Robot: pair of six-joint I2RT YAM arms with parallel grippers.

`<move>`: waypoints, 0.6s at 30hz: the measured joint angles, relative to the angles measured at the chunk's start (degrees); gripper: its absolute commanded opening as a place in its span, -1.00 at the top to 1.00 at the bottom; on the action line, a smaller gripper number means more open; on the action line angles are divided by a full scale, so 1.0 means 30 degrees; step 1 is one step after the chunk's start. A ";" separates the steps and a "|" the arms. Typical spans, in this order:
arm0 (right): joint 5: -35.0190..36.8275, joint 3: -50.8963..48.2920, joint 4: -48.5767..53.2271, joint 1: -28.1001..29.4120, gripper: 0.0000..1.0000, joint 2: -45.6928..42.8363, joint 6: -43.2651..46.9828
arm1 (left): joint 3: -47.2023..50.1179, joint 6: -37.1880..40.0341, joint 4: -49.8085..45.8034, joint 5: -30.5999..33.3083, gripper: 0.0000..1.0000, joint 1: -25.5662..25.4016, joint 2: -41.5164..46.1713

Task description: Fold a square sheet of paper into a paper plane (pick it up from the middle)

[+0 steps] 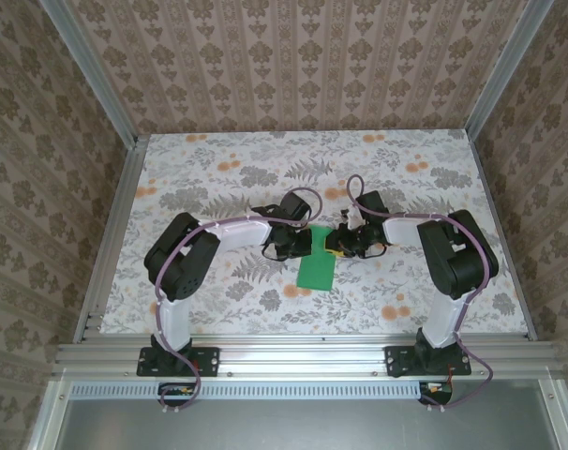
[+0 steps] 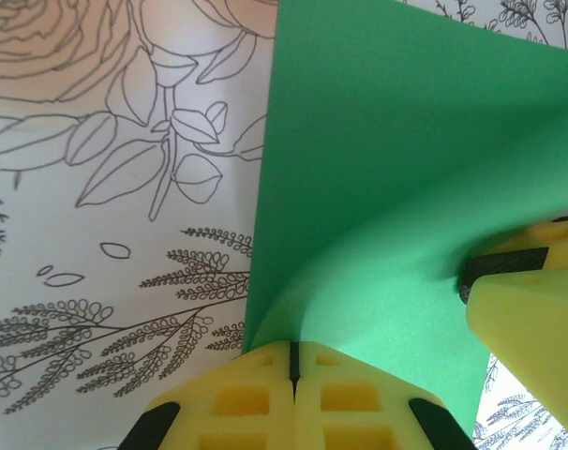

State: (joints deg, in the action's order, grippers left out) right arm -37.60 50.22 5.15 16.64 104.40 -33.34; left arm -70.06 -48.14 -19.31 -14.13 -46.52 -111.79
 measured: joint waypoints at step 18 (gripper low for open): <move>0.0124 0.2251 0.1741 -0.0175 0.49 -0.1494 0.0197 | -0.0058 0.0058 -0.0182 0.0015 0.90 -0.0007 0.0000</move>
State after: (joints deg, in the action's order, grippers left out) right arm -37.23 56.97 10.37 16.12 99.92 -32.75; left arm -70.24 -47.97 -19.86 -14.09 -46.54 -111.79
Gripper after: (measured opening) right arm 0.254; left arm 0.051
